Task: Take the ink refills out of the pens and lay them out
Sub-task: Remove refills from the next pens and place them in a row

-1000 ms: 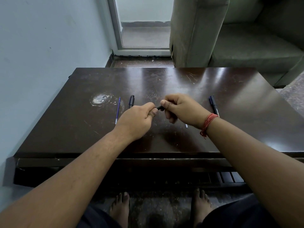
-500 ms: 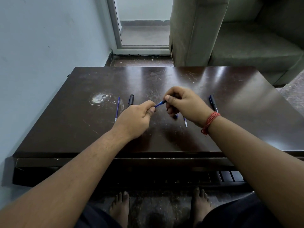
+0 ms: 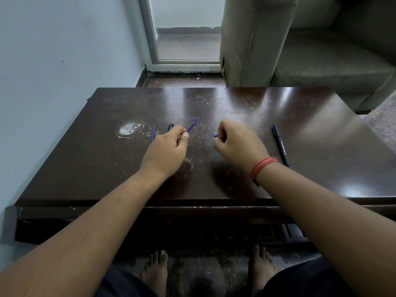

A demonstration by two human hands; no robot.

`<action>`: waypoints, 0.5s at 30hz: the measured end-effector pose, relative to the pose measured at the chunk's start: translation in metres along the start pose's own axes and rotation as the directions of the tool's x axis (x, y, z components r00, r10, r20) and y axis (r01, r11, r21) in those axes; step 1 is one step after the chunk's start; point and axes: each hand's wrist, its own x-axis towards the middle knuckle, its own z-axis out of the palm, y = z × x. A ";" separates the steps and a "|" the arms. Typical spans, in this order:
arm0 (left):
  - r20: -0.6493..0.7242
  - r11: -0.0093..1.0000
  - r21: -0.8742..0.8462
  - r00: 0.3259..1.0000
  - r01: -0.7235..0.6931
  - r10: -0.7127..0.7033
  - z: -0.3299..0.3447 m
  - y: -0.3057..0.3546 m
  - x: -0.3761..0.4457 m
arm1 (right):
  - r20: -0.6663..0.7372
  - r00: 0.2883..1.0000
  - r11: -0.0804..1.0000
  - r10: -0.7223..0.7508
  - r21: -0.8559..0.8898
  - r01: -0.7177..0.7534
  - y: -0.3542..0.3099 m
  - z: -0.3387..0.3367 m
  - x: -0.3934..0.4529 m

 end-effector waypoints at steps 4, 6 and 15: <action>0.001 1.000 0.026 1.000 -0.016 0.016 0.001 0.000 -0.002 | 0.035 0.989 0.965 -0.142 -0.216 0.146 -0.008 0.024 -0.007; -0.001 0.999 0.040 1.000 -0.030 0.030 0.002 0.001 -0.003 | 0.023 0.987 0.952 -0.159 -0.261 0.159 -0.007 0.030 -0.007; 0.017 0.997 0.062 0.999 -0.034 0.033 0.004 0.005 -0.006 | 0.027 0.989 0.930 -0.143 -0.339 0.144 -0.005 0.028 -0.001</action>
